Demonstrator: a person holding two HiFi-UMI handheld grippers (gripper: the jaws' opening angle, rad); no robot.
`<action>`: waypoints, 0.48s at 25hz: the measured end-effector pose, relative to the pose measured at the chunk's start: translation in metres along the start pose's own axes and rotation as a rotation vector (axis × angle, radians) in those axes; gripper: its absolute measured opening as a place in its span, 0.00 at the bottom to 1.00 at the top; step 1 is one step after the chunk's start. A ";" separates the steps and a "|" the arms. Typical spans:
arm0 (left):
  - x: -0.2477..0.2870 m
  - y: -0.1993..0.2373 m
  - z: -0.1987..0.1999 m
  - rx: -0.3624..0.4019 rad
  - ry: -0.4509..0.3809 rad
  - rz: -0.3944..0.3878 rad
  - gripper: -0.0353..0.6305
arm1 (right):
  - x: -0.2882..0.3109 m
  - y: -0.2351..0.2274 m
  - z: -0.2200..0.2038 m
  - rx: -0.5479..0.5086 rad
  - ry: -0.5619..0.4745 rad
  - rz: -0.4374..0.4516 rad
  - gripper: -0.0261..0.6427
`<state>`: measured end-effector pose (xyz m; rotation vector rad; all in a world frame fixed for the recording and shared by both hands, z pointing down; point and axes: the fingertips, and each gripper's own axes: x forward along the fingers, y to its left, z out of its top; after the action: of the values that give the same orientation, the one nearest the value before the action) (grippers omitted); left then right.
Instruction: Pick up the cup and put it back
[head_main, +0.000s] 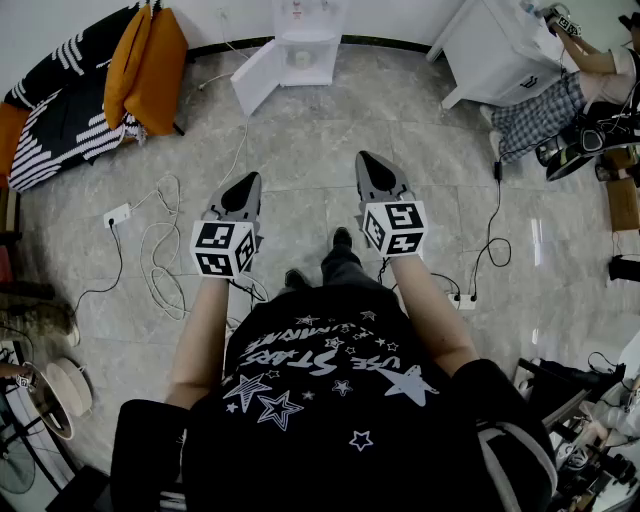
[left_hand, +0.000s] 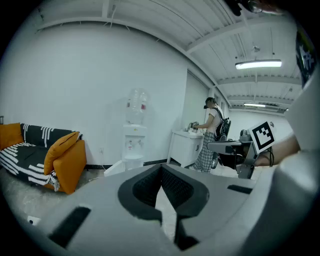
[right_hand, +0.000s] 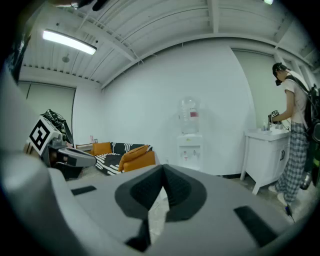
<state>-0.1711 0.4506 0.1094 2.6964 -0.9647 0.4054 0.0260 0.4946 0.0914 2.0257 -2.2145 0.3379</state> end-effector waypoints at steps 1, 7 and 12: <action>-0.001 -0.001 -0.002 -0.001 0.002 -0.001 0.06 | -0.002 0.000 -0.002 0.012 0.002 0.001 0.05; -0.004 -0.007 -0.016 -0.011 0.022 -0.014 0.06 | -0.011 0.003 -0.016 0.038 0.021 0.004 0.05; -0.012 -0.007 -0.040 -0.039 0.051 -0.026 0.06 | -0.019 0.003 -0.034 0.048 0.050 -0.027 0.05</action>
<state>-0.1825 0.4753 0.1412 2.6474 -0.9129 0.4430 0.0231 0.5219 0.1193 2.0457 -2.1680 0.4374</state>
